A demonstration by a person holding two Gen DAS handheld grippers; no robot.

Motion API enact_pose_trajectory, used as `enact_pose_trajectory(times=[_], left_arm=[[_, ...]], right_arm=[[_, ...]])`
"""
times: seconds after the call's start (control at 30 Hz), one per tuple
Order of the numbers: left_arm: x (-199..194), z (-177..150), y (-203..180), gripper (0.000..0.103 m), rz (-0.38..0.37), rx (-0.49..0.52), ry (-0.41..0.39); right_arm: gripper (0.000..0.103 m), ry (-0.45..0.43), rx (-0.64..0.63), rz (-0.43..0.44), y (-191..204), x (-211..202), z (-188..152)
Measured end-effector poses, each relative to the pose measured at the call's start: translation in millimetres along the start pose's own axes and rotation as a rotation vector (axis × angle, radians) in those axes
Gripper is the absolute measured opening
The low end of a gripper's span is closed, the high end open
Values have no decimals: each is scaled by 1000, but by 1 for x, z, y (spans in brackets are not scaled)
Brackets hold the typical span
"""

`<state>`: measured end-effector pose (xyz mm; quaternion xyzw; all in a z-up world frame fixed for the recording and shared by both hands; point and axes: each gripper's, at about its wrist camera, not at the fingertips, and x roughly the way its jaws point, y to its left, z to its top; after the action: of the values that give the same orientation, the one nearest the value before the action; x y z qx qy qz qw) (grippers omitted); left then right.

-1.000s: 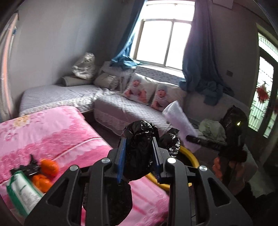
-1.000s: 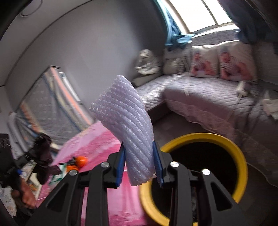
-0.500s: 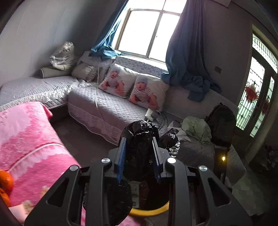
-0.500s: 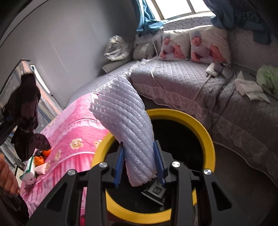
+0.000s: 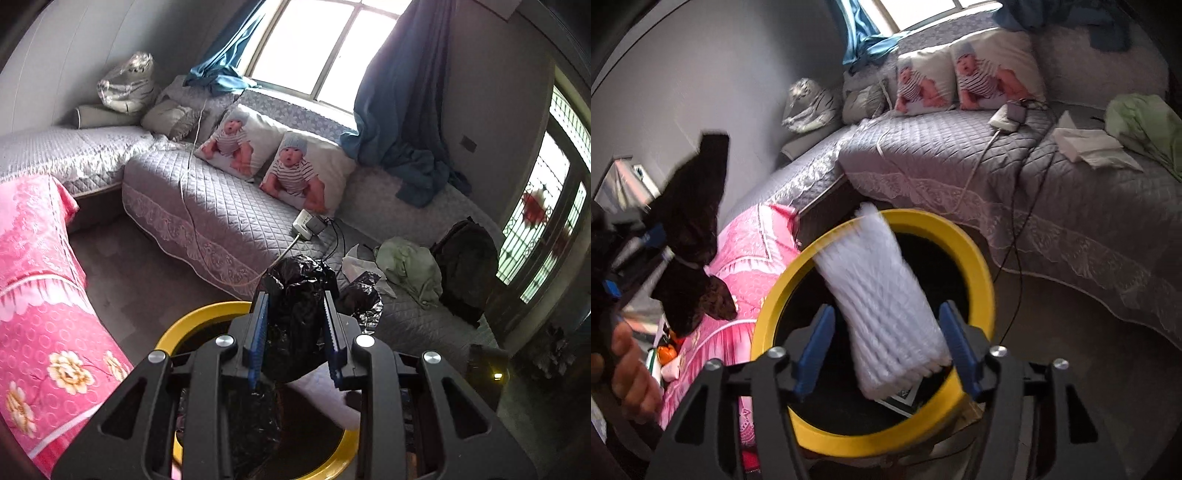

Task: Collect trash
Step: 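Open both tools to drop the sleeve and bag into the bin, then move both open tools back over the trash on the bed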

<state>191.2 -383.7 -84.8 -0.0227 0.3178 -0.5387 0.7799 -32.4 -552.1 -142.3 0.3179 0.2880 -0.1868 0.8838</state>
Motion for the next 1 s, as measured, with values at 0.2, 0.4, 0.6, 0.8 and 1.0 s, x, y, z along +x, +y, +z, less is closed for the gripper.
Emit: enact_pose_trajectory(times=[0.2, 0.4, 0.6, 0.8, 1.0], left_arm=[[22, -12, 6, 29, 13, -13, 33], [14, -24, 20, 86, 55, -87, -32], [-29, -17, 36, 94, 106, -159, -157], [-136, 2, 35, 95, 167, -150, -446], [-259, 17, 39, 95, 240, -167, -659]], right_arm=[[66, -84, 45, -12, -17, -35, 6], [68, -142, 75, -2, -27, -58, 8], [77, -181, 80, 54, -23, -67, 9], [82, -176, -26, 148, 22, -61, 5], [95, -99, -231, 365, 108, -45, -1]])
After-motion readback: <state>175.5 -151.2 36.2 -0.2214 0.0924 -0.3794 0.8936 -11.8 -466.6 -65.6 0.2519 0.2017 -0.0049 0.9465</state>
